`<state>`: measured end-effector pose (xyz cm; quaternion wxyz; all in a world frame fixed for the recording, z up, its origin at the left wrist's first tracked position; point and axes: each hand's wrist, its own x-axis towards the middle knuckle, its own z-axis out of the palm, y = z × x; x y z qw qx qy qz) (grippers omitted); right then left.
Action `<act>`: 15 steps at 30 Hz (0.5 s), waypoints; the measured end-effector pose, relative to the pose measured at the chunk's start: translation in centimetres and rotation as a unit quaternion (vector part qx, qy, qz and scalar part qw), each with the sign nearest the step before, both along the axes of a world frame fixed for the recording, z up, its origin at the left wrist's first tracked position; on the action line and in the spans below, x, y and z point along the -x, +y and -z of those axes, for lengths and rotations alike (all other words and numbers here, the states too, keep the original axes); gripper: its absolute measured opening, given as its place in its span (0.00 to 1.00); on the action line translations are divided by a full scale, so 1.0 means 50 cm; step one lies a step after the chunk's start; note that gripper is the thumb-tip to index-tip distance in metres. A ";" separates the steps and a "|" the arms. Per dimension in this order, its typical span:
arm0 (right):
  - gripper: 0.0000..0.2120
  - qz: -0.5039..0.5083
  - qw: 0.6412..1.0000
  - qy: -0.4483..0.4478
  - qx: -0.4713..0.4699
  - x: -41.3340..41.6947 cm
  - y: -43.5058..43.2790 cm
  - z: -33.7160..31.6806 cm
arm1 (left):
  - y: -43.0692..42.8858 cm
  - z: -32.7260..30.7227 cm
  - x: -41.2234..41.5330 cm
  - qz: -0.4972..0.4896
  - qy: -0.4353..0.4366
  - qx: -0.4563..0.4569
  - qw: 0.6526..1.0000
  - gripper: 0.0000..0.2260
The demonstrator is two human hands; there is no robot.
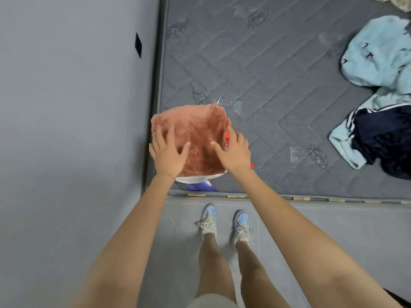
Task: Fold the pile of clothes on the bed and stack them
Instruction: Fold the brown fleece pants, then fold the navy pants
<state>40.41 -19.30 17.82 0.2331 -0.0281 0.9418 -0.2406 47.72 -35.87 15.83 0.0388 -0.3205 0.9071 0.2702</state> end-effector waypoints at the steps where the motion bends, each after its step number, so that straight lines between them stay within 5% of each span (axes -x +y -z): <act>1: 0.36 -0.010 1.000 0.015 -0.009 -0.001 0.007 -0.015 | 0.005 -0.012 -0.003 0.025 0.004 0.016 1.000 0.32; 8: 0.35 -0.075 0.988 0.068 -0.113 0.015 0.118 -0.101 | 0.064 -0.092 0.026 0.183 -0.017 0.128 0.975 0.30; 15: 0.36 -0.079 0.978 0.068 -0.178 0.056 0.323 -0.182 | 0.230 -0.146 0.116 0.252 -0.007 0.136 0.958 0.29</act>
